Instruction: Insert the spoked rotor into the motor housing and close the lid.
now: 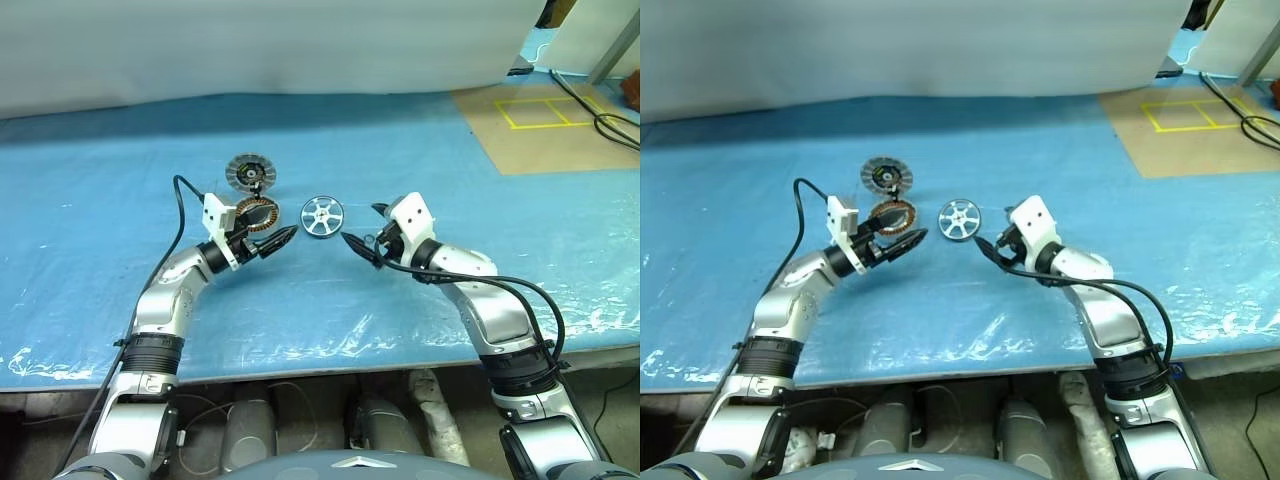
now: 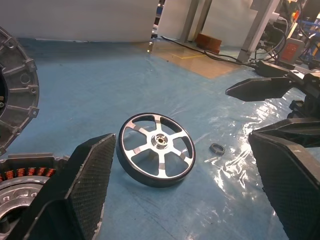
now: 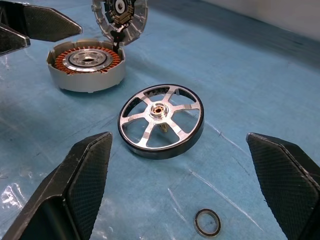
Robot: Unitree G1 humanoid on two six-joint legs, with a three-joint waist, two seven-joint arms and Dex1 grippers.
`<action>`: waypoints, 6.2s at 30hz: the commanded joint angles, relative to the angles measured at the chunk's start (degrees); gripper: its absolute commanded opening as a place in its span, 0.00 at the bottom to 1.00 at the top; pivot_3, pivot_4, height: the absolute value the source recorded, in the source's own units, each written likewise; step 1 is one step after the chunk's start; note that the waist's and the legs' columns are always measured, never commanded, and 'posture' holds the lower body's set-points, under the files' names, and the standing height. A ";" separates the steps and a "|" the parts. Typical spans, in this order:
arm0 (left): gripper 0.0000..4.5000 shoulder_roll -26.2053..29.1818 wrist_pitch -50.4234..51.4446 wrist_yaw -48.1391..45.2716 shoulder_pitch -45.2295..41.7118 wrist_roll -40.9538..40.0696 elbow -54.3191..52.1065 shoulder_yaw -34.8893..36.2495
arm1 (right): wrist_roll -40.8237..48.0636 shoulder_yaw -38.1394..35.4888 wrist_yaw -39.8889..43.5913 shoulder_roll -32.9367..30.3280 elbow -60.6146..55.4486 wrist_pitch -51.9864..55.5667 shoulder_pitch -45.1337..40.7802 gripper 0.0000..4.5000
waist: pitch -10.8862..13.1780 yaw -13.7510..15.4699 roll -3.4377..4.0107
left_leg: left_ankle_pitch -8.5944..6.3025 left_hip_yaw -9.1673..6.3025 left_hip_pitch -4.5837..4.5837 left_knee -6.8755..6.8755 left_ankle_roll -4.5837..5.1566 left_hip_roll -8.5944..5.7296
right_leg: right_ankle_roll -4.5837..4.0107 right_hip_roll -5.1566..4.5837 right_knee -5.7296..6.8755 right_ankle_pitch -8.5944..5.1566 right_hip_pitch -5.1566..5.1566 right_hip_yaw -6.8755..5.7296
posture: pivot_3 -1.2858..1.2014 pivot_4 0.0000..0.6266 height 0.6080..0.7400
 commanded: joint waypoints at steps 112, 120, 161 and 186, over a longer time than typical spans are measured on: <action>0.58 9.29 -27.18 -13.06 -40.42 43.57 56.25 -22.37 | -5.76 0.54 -7.91 2.42 -4.44 -1.09 4.97 1.00 | 0.03 1.51 -0.06 | 0.02 -0.22 0.00 -0.11 0.02 -0.15 | 0.04 -0.18 0.01 0.06 0.10 -0.23 | 0.52 0.24 1.00; 0.50 8.89 -27.98 -14.74 -39.78 43.76 56.23 -22.59 | -6.14 0.50 -8.03 2.65 -4.21 -1.25 4.83 1.00 | 0.02 1.68 -0.04 | 0.04 -0.24 0.12 -0.04 0.05 -0.16 | -0.09 -0.24 -0.01 -0.02 0.24 -0.23 | 0.52 0.24 1.00; 0.76 15.87 24.44 -25.96 -16.12 25.81 -12.77 -30.52 | -8.09 0.70 -8.68 3.18 -2.47 -2.49 6.49 1.00 | 0.05 1.23 0.07 | 0.08 0.06 0.25 -0.40 0.13 -0.18 | -0.24 -0.25 -0.16 -0.13 0.15 -0.06 | 0.52 0.24 1.00; 0.90 30.29 38.51 -28.38 -3.89 -3.78 -26.62 -8.64 | -3.49 -2.02 -4.65 2.71 -1.77 -3.63 5.25 1.00 | 0.10 -0.08 0.13 | 0.08 0.12 -0.02 -0.71 0.10 -0.21 | -0.04 -0.18 -0.21 -0.01 -0.15 -0.09 | 0.52 0.24 1.00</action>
